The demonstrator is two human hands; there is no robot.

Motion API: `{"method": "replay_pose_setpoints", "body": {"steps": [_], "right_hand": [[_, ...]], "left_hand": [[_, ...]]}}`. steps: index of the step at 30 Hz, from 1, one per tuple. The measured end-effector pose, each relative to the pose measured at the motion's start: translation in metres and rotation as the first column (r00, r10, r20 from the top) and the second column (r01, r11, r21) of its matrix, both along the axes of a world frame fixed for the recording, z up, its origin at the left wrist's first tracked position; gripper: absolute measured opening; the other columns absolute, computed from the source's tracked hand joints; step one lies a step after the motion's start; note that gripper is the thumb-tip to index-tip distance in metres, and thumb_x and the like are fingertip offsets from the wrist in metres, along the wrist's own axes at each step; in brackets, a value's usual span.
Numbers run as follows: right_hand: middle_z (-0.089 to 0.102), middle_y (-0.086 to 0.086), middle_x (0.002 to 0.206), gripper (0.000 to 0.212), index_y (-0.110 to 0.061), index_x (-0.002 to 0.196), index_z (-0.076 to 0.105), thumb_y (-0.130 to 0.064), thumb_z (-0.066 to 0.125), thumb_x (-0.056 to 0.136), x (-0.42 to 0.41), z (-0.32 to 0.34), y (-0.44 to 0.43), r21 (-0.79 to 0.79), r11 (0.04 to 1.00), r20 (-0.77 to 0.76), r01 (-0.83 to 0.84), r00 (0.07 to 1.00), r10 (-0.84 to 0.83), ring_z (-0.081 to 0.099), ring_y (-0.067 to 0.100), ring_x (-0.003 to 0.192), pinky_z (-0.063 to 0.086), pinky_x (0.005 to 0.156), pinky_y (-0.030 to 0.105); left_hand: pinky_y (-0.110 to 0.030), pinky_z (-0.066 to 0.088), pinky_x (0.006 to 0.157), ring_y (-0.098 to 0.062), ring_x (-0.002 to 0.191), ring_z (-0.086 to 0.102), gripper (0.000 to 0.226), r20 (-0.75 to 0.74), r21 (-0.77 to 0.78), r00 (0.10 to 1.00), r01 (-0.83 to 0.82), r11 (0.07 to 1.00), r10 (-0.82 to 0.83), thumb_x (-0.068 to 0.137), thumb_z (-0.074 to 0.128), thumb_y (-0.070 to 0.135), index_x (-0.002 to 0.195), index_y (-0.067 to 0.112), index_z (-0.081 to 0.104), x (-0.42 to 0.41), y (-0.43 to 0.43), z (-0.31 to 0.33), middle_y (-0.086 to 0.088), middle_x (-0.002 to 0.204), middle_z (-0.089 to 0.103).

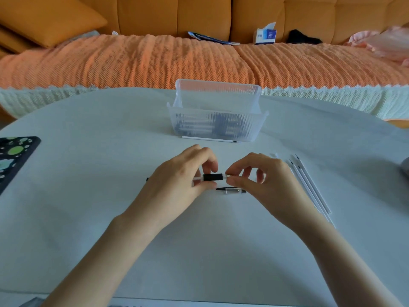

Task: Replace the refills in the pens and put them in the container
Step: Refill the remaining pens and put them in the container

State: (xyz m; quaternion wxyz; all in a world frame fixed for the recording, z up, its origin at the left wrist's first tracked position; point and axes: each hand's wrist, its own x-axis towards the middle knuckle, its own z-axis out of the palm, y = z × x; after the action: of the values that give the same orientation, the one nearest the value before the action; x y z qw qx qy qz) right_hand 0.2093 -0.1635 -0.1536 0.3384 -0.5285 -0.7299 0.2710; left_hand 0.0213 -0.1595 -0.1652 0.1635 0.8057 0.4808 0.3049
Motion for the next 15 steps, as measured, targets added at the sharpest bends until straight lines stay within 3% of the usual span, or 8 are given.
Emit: {"method": "replay_pose_setpoints", "body": {"steps": [4,7,12,15], "right_hand": [[0.064,-0.017,0.072,0.010,-0.024,0.076,0.070,-0.015,0.074,0.076,-0.0002,0.0017,0.0002,-0.003,1.000,-0.003,0.018,1.000,-0.018,0.053,-0.001,0.073,0.035,0.065,0.005],[0.063,-0.017,0.071,0.009,-0.023,0.078,0.070,-0.015,0.074,0.076,-0.0002,0.0028,-0.0001,-0.020,1.000,-0.004,0.021,1.000,-0.022,0.052,-0.004,0.071,0.035,0.065,0.005],[0.063,-0.016,0.071,0.009,-0.023,0.078,0.069,-0.015,0.074,0.076,-0.0016,0.0023,0.0000,-0.044,0.999,0.001,0.025,1.000,-0.025,0.052,-0.005,0.069,0.036,0.064,0.005],[0.064,-0.013,0.073,0.009,-0.022,0.078,0.069,-0.014,0.073,0.077,-0.0010,0.0037,-0.0004,-0.045,0.998,-0.011,0.031,0.999,-0.032,0.052,-0.005,0.068,0.037,0.064,0.006]], "left_hand": [[-0.026,0.046,0.062,-0.006,0.073,0.054,0.013,0.006,-0.012,1.000,-0.024,1.000,0.024,0.080,0.067,0.037,0.083,0.032,0.056,-0.0016,-0.0010,0.0030,0.017,0.081,0.058],[-0.023,0.045,0.063,-0.006,0.074,0.055,0.013,-0.002,-0.031,0.999,-0.035,0.999,0.035,0.082,0.061,0.045,0.088,0.034,0.056,-0.0017,-0.0024,0.0045,0.020,0.079,0.060],[-0.027,0.045,0.062,-0.009,0.070,0.052,0.031,-0.001,-0.034,1.000,-0.018,0.999,0.018,0.073,0.076,0.034,0.085,0.033,0.047,-0.0030,0.0005,0.0024,0.018,0.085,0.054],[-0.028,0.044,0.061,-0.009,0.070,0.053,0.019,0.019,-0.034,0.999,-0.031,0.999,0.032,0.077,0.073,0.034,0.080,0.030,0.054,-0.0038,0.0017,0.0028,0.016,0.078,0.056]]}}
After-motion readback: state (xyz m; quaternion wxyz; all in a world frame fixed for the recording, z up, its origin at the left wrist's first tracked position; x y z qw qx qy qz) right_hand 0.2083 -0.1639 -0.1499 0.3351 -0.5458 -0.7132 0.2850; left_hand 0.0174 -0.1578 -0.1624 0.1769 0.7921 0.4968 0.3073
